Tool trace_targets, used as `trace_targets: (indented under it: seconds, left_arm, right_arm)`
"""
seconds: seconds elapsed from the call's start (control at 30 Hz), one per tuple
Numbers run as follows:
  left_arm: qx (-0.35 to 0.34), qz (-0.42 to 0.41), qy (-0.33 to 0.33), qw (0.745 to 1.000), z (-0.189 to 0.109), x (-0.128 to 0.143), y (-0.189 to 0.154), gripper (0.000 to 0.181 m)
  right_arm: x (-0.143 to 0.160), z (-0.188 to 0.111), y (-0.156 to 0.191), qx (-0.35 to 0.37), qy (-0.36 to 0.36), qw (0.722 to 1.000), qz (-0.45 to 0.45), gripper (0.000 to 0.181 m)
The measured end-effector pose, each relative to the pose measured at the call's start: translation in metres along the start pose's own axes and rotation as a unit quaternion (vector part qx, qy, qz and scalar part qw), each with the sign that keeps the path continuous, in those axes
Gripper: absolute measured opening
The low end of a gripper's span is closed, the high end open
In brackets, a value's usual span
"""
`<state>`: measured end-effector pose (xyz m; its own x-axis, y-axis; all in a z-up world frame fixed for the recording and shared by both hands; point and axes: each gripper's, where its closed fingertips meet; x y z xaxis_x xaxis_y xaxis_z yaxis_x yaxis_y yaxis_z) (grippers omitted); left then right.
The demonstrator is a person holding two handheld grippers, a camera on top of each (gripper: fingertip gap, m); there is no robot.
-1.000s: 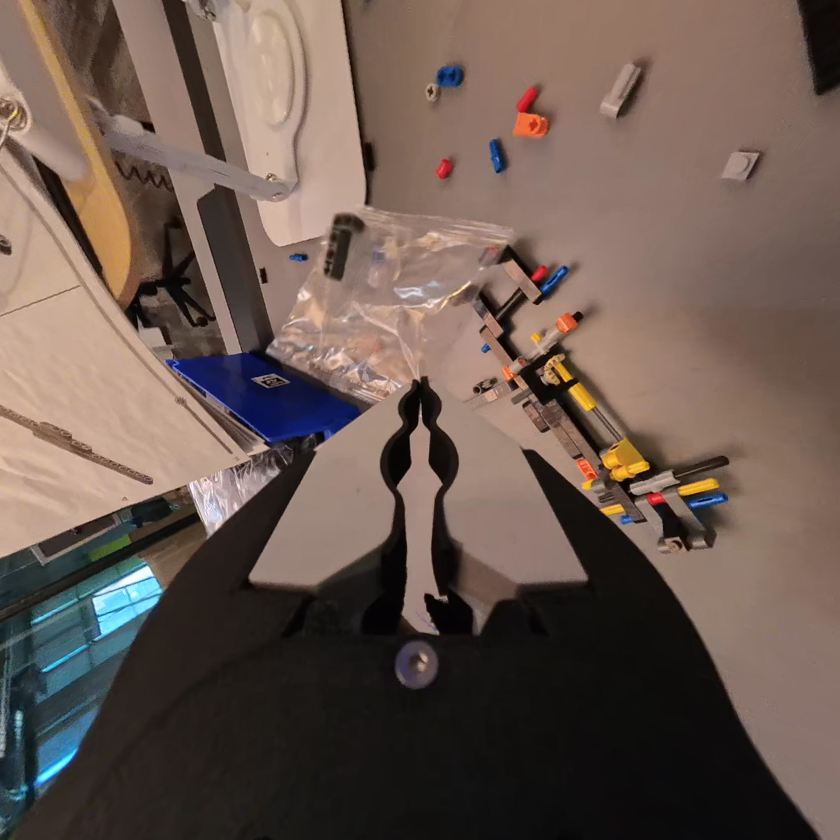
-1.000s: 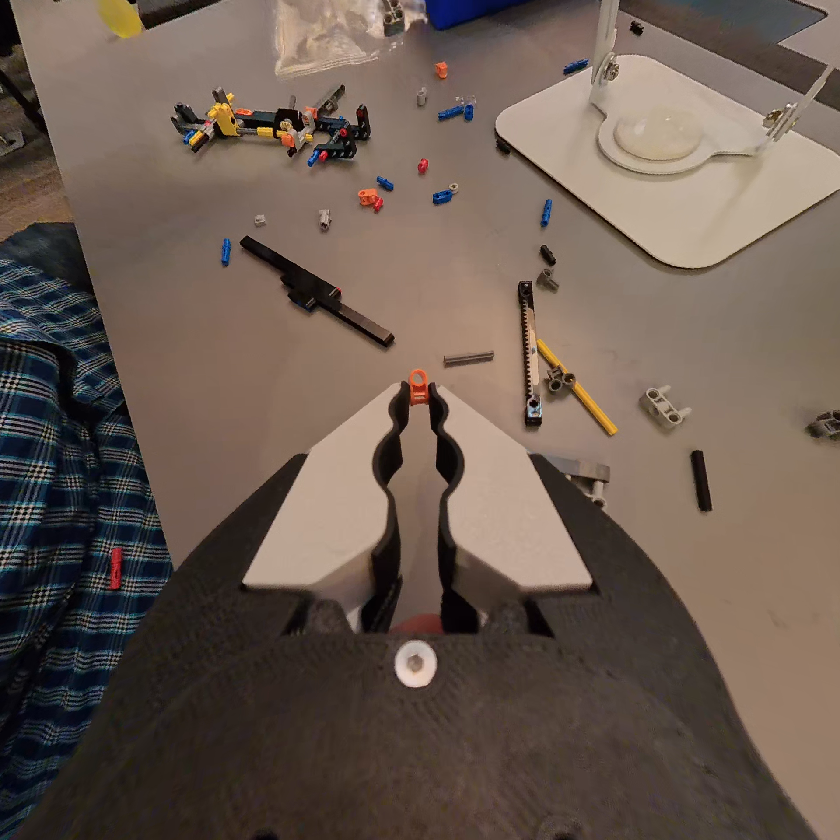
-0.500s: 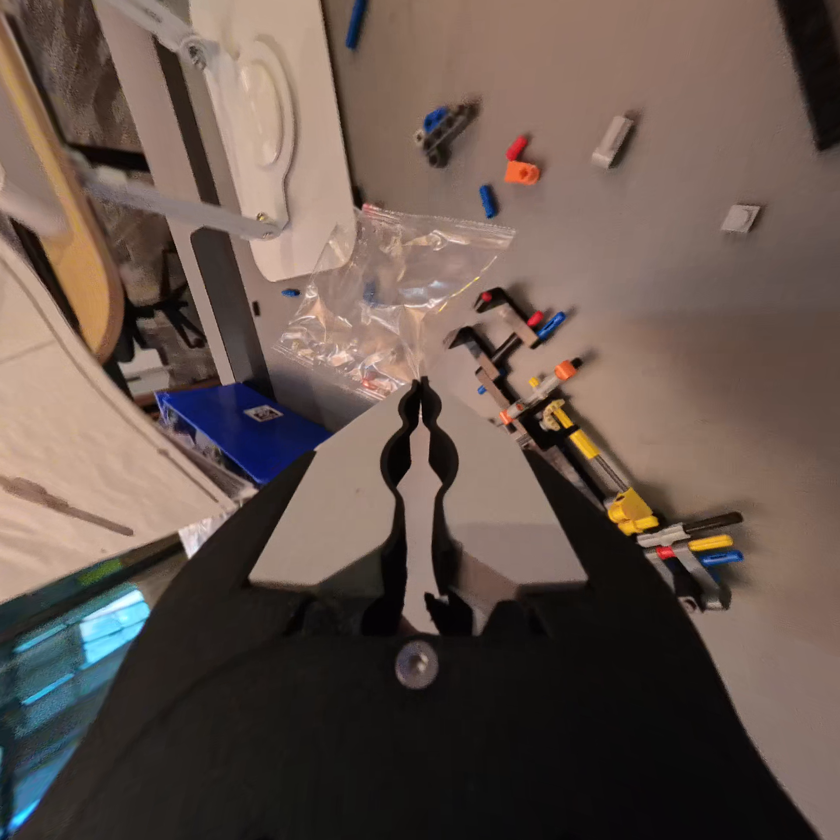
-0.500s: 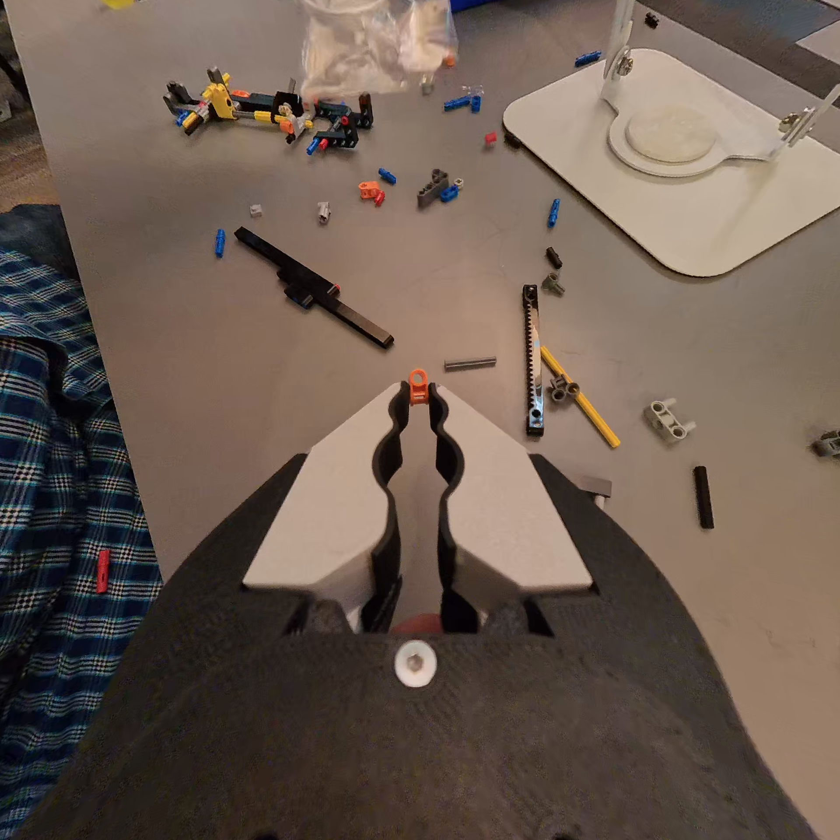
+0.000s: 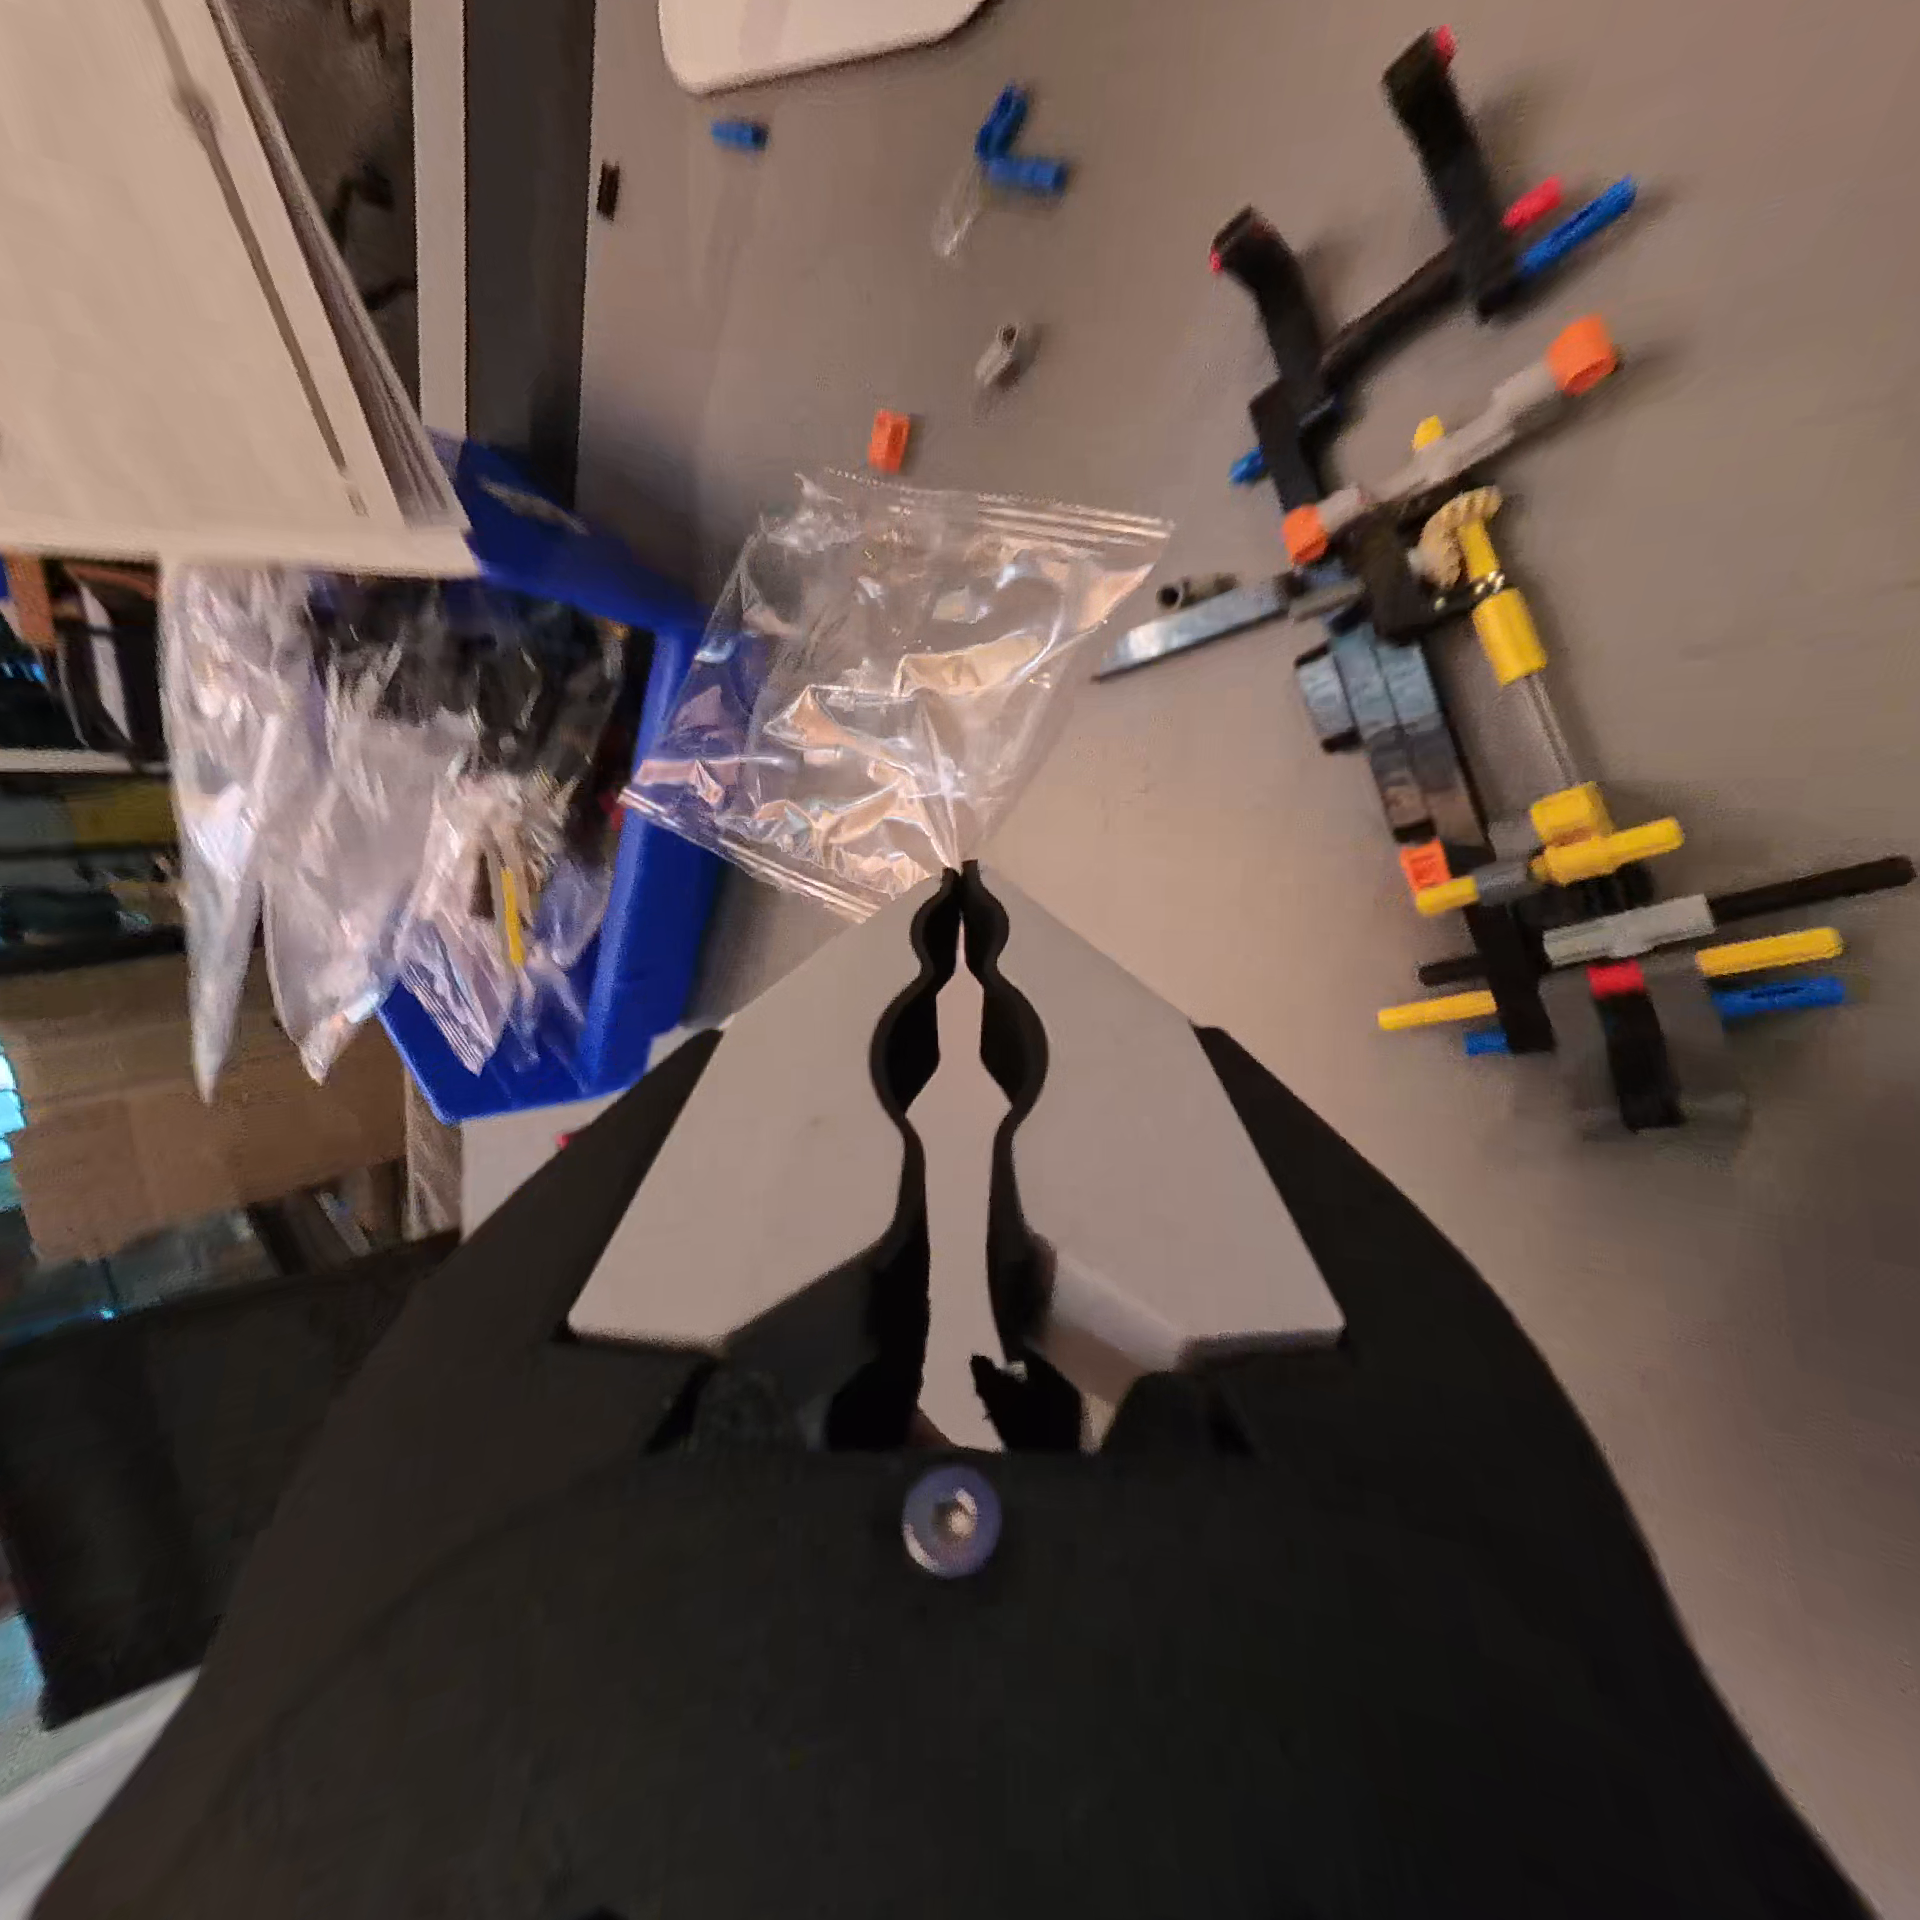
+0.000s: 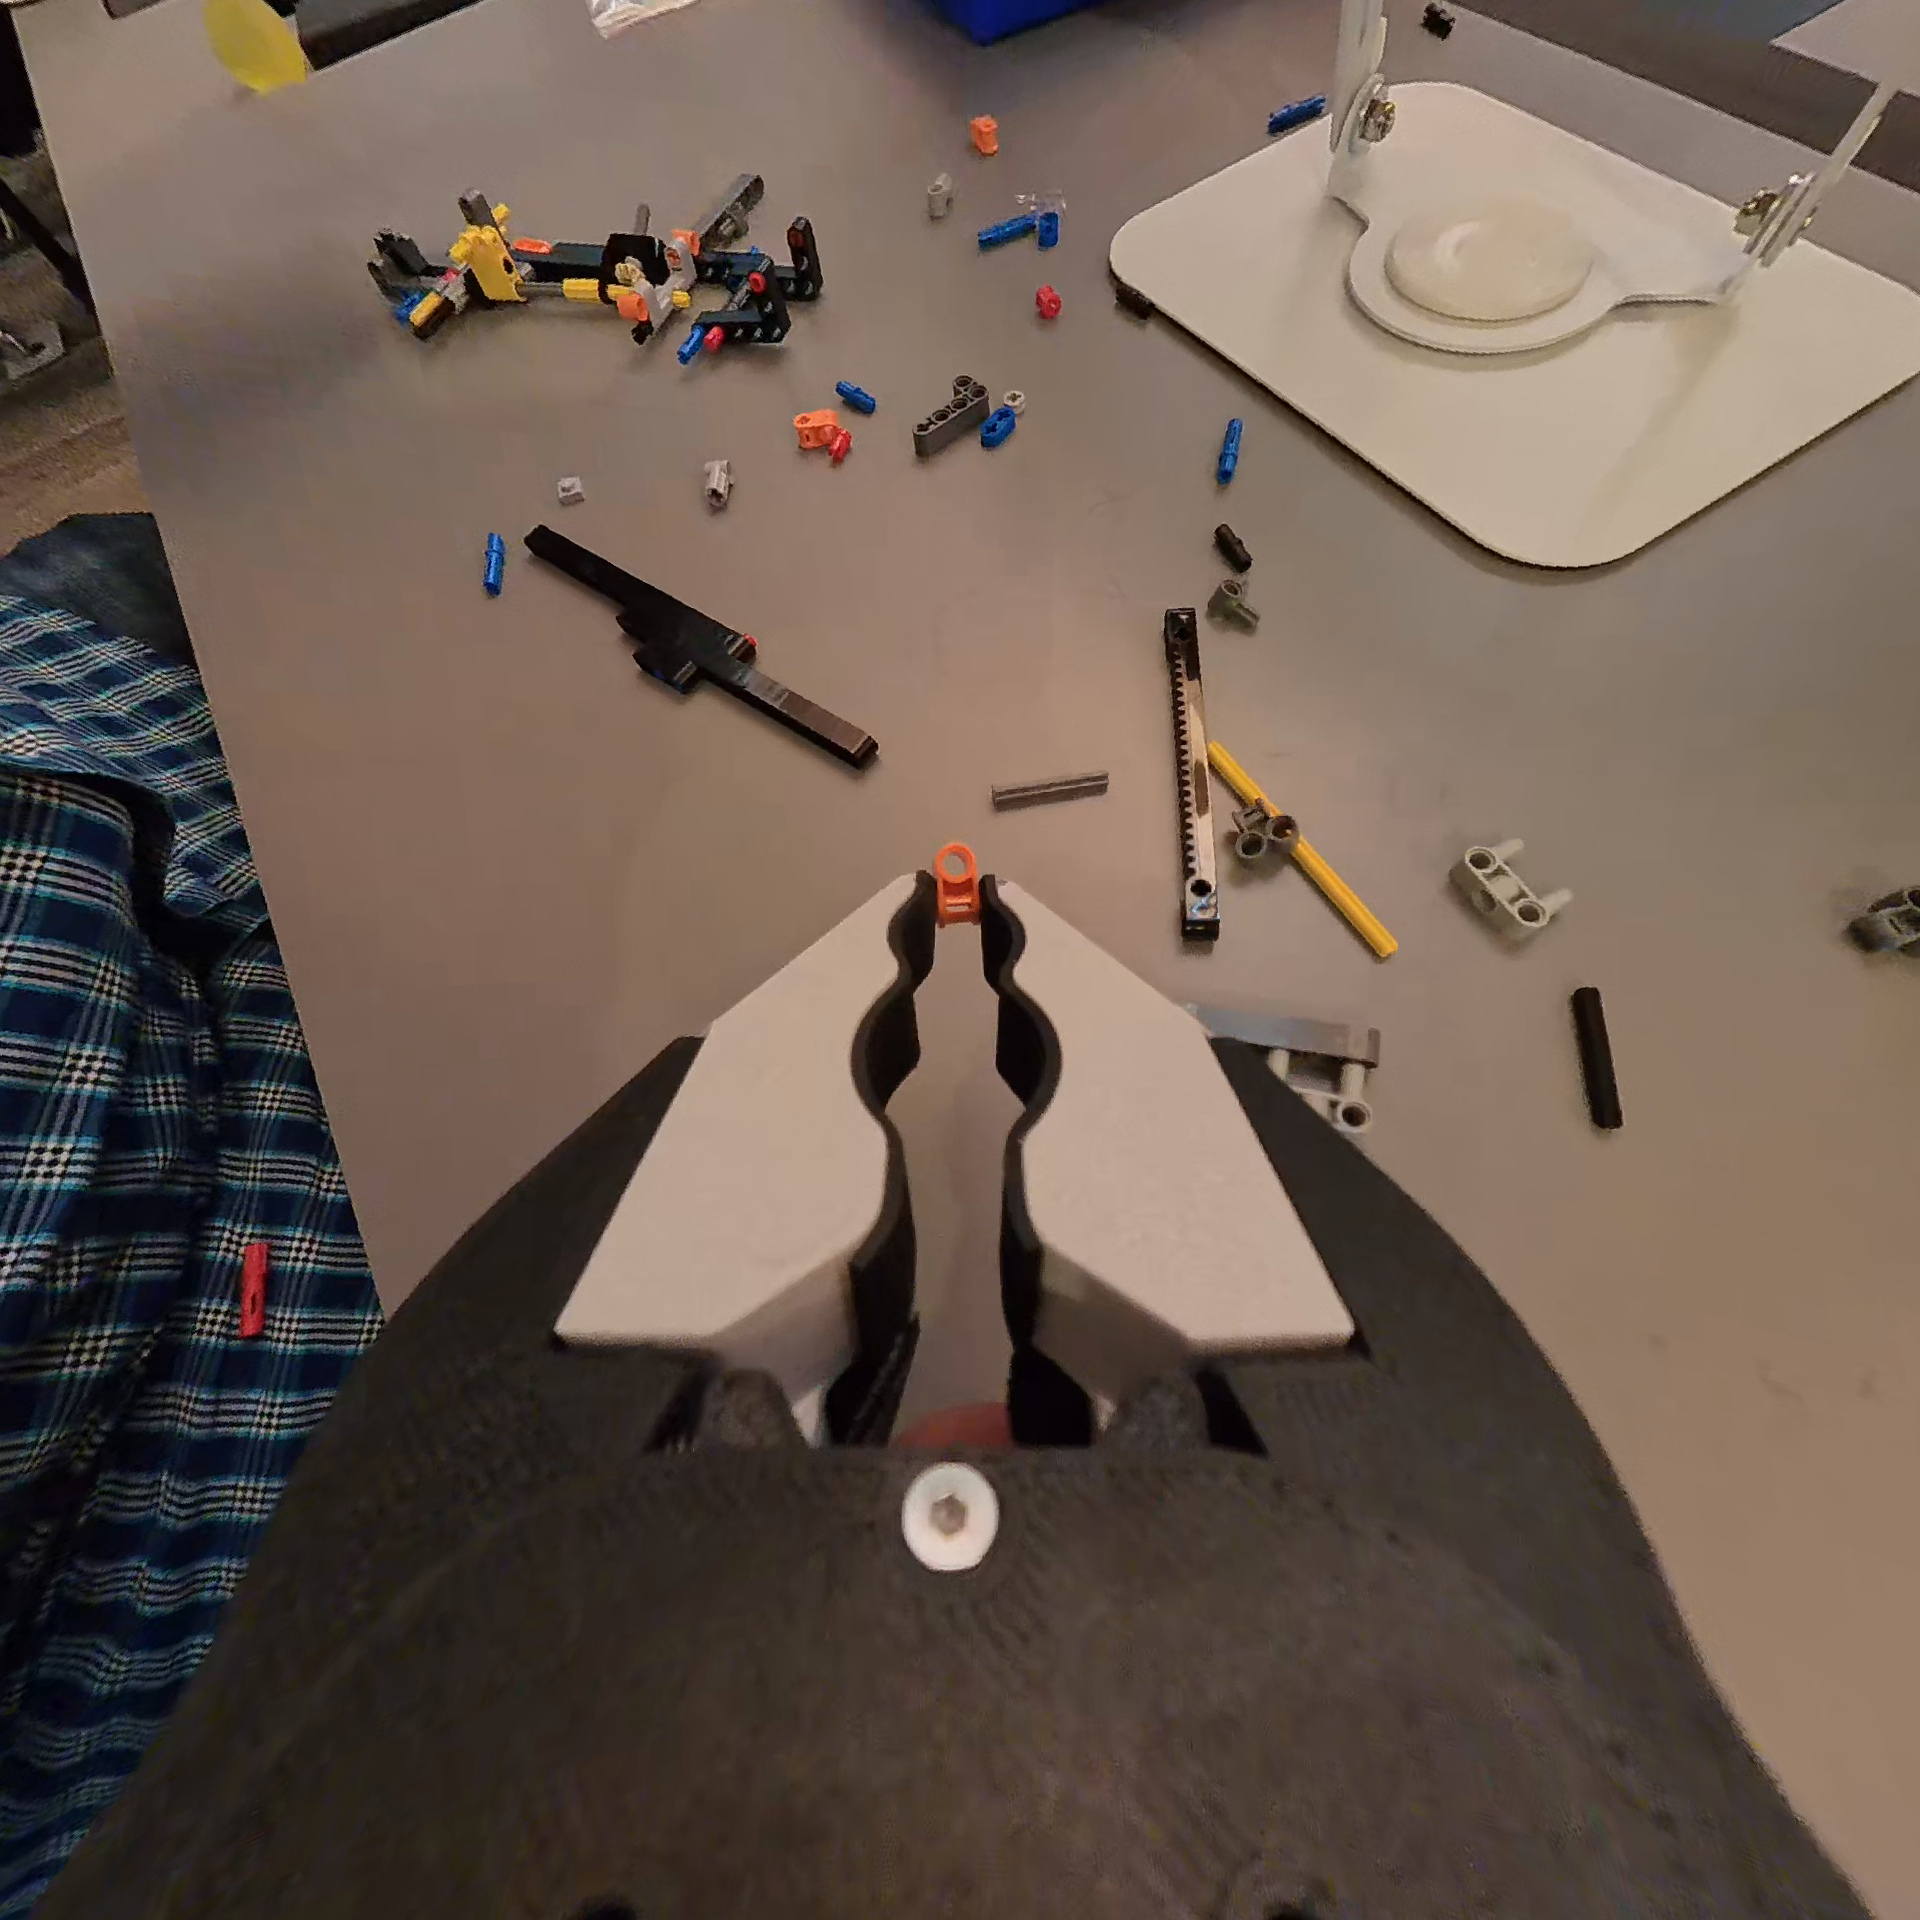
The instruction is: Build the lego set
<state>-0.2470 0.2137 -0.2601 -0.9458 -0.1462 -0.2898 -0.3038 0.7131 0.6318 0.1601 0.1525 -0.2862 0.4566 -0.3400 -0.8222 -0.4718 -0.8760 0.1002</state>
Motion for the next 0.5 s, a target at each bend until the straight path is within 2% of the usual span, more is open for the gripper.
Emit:
trace_targets:
  seconds: [0.03,0.23,0.4,0.5]
  left_arm:
    - [-0.001,-0.012,0.005,1.000,0.001,0.008,-0.001,0.000]
    - [0.018,-0.076,0.038,0.996,0.011,0.049,-0.021,0.000]
    - [0.040,-0.109,0.054,0.992,0.019,0.060,-0.042,0.000]
    - [0.041,-0.132,0.033,0.990,0.019,0.056,-0.044,0.016]
  right_arm:
    - [0.001,0.000,0.000,0.000,0.001,1.000,0.001,0.006]
    - [0.004,0.004,0.006,0.000,0.010,1.000,-0.007,0.006]
    - [0.001,0.013,0.012,-0.007,0.015,1.000,-0.015,0.006]
    - [-0.001,0.022,0.015,-0.007,0.021,0.999,-0.025,0.006]
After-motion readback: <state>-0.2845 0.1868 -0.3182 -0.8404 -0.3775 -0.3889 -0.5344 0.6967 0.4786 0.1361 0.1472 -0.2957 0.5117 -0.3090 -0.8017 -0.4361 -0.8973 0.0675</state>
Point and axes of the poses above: each gripper's, where its closed fingertips meet, z out along the fingers, x out of its underside, y = z × x across the jaws, and after that the axes turned 1 degree about -z, right-handed
